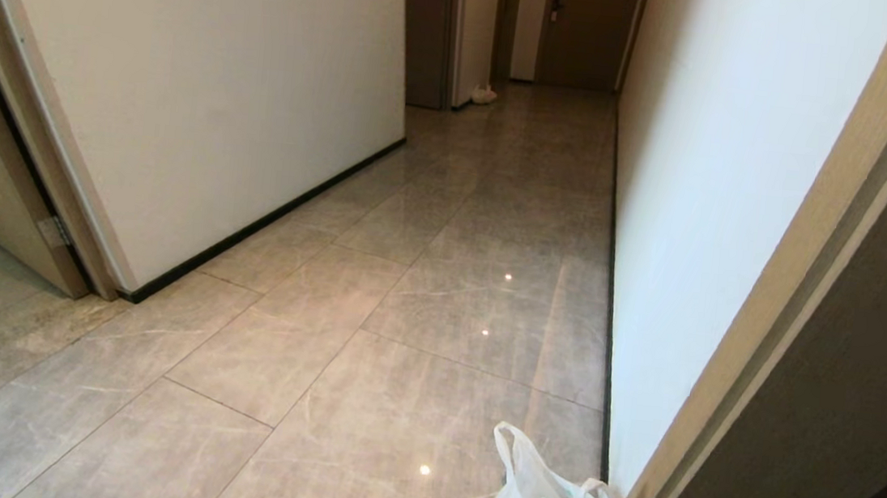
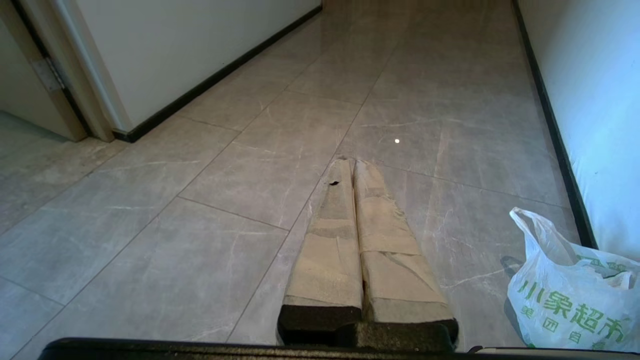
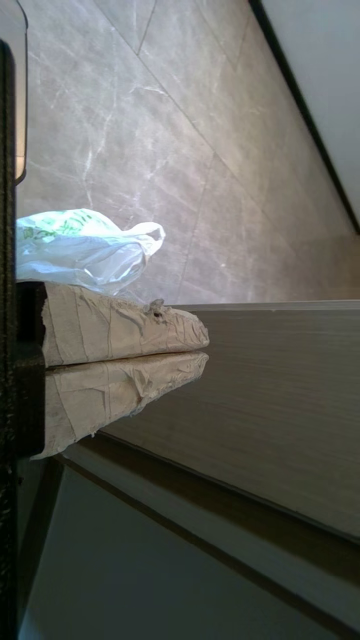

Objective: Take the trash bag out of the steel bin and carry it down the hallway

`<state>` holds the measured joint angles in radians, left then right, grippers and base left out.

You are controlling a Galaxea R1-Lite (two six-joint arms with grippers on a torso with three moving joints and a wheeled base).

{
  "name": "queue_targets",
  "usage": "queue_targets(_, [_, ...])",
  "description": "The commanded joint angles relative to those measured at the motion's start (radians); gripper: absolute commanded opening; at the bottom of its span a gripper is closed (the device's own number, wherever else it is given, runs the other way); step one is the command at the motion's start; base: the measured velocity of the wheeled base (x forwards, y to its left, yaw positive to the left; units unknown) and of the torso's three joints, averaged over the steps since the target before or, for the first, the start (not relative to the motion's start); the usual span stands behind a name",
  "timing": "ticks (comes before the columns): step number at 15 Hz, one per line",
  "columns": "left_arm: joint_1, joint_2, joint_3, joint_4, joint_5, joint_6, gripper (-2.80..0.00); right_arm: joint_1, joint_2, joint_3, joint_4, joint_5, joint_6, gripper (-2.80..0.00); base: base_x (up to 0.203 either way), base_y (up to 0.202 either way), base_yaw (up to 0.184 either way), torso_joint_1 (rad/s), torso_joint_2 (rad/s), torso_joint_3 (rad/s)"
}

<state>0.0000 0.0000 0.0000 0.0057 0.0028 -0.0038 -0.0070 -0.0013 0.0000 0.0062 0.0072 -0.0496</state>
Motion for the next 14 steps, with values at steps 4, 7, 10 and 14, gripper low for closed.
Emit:
queue_targets(4, [0.0, 0.0, 0.0, -0.001, 0.0, -0.001, -2.8, 0.0, 0.001, 0.0, 0.0, 0.002, -0.001, -2.8, 0.0, 0.0, 0.0, 0.001, 0.0, 0.184])
queue_targets(7, [0.0, 0.0, 0.0, -0.001, 0.0, -0.001, -2.8, 0.001, 0.001, 0.0, 0.0, 0.002, -0.003, -2.8, 0.0, 0.0, 0.0, 0.001, 0.0, 0.053])
queue_targets(10, [0.0, 0.0, 0.0, -0.001, 0.0, 0.001, -2.8, 0.001, 0.001, 0.0, -0.002, 0.0, 0.0, -2.8, 0.0, 0.0, 0.0, 0.0, 0.0, 0.0])
queue_targets(14, [0.0, 0.0, 0.0, -0.001, -0.001, 0.001, -2.8, 0.001, 0.001, 0.0, 0.0, 0.0, 0.002, -2.8, 0.0, 0.0, 0.0, 0.0, 0.0, 0.0])
